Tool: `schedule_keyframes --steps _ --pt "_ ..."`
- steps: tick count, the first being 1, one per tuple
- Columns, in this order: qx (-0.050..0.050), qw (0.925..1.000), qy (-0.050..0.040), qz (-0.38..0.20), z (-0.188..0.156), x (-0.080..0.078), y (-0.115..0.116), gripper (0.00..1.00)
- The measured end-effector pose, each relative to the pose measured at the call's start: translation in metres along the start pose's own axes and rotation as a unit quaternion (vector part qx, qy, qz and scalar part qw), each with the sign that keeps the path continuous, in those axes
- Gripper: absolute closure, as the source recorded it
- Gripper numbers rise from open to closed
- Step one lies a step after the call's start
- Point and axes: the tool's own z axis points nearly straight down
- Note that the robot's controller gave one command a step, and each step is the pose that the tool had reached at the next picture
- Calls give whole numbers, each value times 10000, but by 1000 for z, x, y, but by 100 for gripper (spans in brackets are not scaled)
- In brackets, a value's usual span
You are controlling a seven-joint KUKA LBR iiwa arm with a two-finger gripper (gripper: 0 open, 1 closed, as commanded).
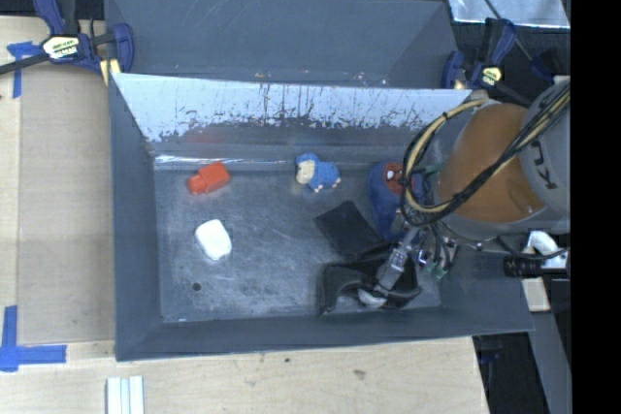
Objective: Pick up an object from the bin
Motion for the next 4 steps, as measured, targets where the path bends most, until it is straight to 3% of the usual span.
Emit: schedule_keyframes --steps 1,2,3,4 --pt "-52 9969 -33 786 22 -47 -56 0" --pt "4 9690 -49 -2471 29 -29 -63 0" --pt "0 9690 -85 -2470 27 -30 -62 100" --pt "-2 9692 -28 -2463 -91 -34 -61 100"
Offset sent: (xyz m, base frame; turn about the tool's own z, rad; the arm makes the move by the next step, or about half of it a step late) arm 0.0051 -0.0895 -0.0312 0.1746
